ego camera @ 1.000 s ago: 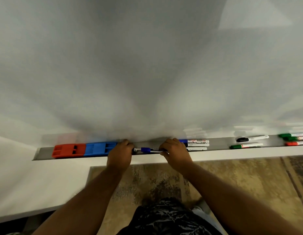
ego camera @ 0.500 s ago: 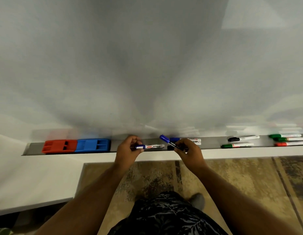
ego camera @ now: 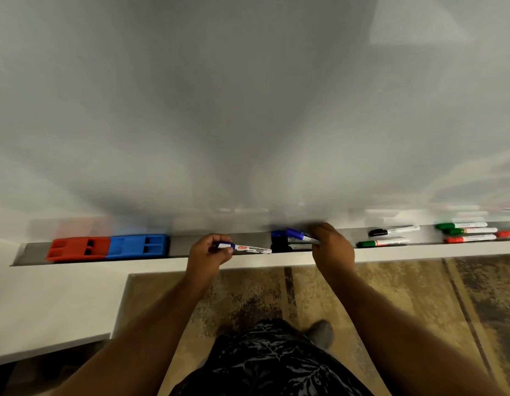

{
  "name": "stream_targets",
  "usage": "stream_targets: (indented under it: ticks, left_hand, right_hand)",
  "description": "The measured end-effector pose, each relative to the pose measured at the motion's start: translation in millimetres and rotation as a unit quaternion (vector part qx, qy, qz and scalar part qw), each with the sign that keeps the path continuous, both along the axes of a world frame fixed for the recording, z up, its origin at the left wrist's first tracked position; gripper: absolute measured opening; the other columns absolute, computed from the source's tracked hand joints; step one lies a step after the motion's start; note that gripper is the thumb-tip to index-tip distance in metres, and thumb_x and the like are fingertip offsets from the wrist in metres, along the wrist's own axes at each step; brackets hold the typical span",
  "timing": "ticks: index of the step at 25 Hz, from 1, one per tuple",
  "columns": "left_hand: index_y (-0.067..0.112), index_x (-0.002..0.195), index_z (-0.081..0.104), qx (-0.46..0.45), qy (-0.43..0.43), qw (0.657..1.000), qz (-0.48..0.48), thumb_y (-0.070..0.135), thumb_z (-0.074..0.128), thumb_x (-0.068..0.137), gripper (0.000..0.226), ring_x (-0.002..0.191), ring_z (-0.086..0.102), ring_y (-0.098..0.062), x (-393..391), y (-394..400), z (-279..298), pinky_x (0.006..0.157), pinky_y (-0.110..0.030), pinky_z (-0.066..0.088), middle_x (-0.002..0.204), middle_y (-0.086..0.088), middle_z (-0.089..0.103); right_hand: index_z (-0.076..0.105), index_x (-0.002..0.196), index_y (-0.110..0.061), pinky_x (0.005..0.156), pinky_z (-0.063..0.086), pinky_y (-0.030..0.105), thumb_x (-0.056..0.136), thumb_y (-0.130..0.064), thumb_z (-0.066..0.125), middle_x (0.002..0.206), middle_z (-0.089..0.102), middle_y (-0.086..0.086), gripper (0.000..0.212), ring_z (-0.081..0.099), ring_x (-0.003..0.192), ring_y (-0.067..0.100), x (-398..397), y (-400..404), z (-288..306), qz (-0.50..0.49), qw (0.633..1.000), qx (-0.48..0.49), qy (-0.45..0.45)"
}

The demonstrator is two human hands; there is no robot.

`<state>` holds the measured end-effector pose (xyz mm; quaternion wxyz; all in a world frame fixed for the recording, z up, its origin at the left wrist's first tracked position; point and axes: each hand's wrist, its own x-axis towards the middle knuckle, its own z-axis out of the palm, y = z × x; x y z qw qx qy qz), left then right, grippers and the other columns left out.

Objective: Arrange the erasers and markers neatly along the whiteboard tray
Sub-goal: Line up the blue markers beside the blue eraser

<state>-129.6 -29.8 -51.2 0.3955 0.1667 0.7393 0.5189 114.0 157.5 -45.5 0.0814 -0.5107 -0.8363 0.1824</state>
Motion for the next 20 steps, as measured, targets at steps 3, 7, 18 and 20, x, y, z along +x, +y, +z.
stream_targets:
  ticks: [3, 7, 18, 20]
  left_hand:
    - [0.023, 0.099, 0.079, -0.002, -0.007, 1.0, 0.016, -0.003, 0.072, 0.089, 0.029, 0.092, 0.075, -0.014, -2, -4, -5, 0.077, -0.026, 0.062, 0.1, 0.005, 0.08]
    - [0.025, 0.098, 0.078, 0.017, -0.033, 0.998, 0.046, -0.001, 0.071, 0.091, 0.028, 0.094, 0.077, -0.018, 0, -9, -9, 0.075, -0.025, 0.062, 0.1, -0.001, 0.08]
    - [0.037, 0.09, 0.067, -0.079, 0.223, 0.963, -0.129, 0.006, 0.079, 0.086, 0.034, 0.088, 0.067, 0.002, -15, -7, -2, 0.073, -0.006, 0.049, 0.094, 0.02, 0.071]
    - [0.039, 0.092, 0.066, -0.095, 0.243, 0.954, -0.15, 0.005, 0.075, 0.089, 0.036, 0.093, 0.065, 0.001, -24, -7, -1, 0.08, -0.012, 0.05, 0.097, 0.019, 0.069]
  right_hand:
    - [0.074, 0.115, -0.029, 0.062, 0.058, 0.033, 0.091, -0.008, 0.063, 0.112, 0.071, -0.007, 0.033, 0.069, 0.079, 0.024, -1, 2, -2, 0.032, 0.996, 0.008, -0.082]
    - [0.075, 0.115, -0.029, 0.06, 0.054, 0.03, 0.092, -0.017, 0.069, 0.115, 0.069, -0.007, 0.027, 0.069, 0.077, 0.023, 1, 7, -2, 0.066, 0.989, 0.022, -0.127]
    - [0.063, 0.131, -0.023, 0.056, 0.058, 0.029, 0.081, -0.005, 0.079, 0.128, 0.058, -0.001, 0.055, 0.067, 0.068, 0.019, 14, 2, 5, 0.14, 0.981, 0.091, -0.104]
    - [0.064, 0.129, -0.021, 0.054, 0.055, 0.028, 0.081, -0.003, 0.079, 0.128, 0.057, -0.001, 0.054, 0.066, 0.067, 0.019, 4, -7, 10, 0.142, 0.983, 0.095, -0.064]
